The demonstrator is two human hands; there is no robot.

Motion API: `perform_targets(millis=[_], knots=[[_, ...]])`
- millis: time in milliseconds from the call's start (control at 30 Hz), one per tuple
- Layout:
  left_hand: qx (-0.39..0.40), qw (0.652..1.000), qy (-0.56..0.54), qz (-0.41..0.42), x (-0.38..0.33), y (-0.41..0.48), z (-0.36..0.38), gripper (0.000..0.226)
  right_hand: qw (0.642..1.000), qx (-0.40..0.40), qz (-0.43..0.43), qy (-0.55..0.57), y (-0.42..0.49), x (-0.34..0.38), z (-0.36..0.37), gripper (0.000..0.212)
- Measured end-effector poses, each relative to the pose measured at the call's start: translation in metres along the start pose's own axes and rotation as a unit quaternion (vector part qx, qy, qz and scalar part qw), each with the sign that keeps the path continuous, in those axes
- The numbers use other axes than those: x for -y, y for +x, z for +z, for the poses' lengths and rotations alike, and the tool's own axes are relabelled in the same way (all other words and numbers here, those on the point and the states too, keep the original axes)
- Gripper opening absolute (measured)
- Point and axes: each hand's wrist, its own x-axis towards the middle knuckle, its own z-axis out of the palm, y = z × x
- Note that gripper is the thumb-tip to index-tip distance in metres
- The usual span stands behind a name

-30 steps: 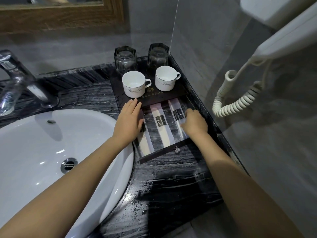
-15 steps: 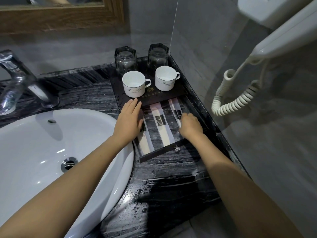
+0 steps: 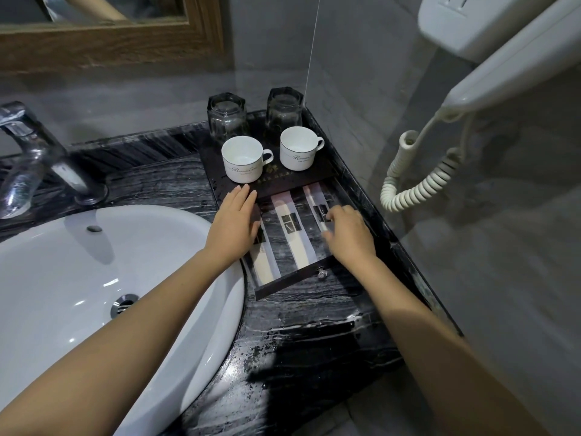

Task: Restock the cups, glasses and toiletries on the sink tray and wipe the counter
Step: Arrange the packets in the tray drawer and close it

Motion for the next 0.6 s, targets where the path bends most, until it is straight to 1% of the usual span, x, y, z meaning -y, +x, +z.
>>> perform_targets(millis=[67, 100, 133, 267, 333, 400, 467, 500, 533, 600], knots=[[0.008, 1.0, 0.003, 0.005, 0.001, 0.0, -0.002, 0.06, 0.995, -0.082, -0.016, 0.059, -0.025, -0.003, -0.004, 0.023], [0.009, 1.0, 0.006, 0.007, 0.002, -0.001, -0.003, 0.059, 0.992, -0.1, -0.025, 0.075, -0.038, -0.005, -0.004, 0.022], [0.011, 1.0, 0.01, 0.008, 0.003, -0.002, -0.003, 0.059, 0.991, -0.098, -0.043, 0.078, -0.05, -0.007, -0.003, 0.023], [0.01, 1.0, 0.019, 0.002, 0.007, -0.007, -0.005, 0.06, 0.987, -0.023, -0.157, 0.022, -0.074, -0.018, 0.005, 0.036], [0.014, 1.0, 0.014, 0.001, 0.009, -0.008, -0.007, 0.06, 0.984, -0.031, -0.173, 0.009, -0.075, -0.021, 0.007, 0.034], [0.022, 1.0, 0.01, 0.005, 0.011, -0.008, -0.009, 0.06, 0.986, -0.079, -0.145, 0.01, -0.076, -0.022, 0.013, 0.033], [0.028, 1.0, 0.004, 0.007, 0.013, -0.007, -0.01, 0.06, 0.986, -0.137, -0.092, 0.03, -0.081, -0.023, 0.022, 0.033], [0.028, 1.0, 0.001, 0.006, 0.013, -0.007, -0.011, 0.059, 0.985, -0.151, -0.066, 0.052, -0.084, -0.022, 0.027, 0.032], [0.028, 1.0, -0.002, 0.006, 0.013, -0.008, -0.011, 0.059, 0.985, -0.149, -0.039, 0.082, -0.086, -0.021, 0.033, 0.031], [0.027, 1.0, -0.001, 0.009, 0.013, -0.009, -0.011, 0.059, 0.981, -0.105, 0.014, 0.162, -0.089, -0.017, 0.047, 0.029]])
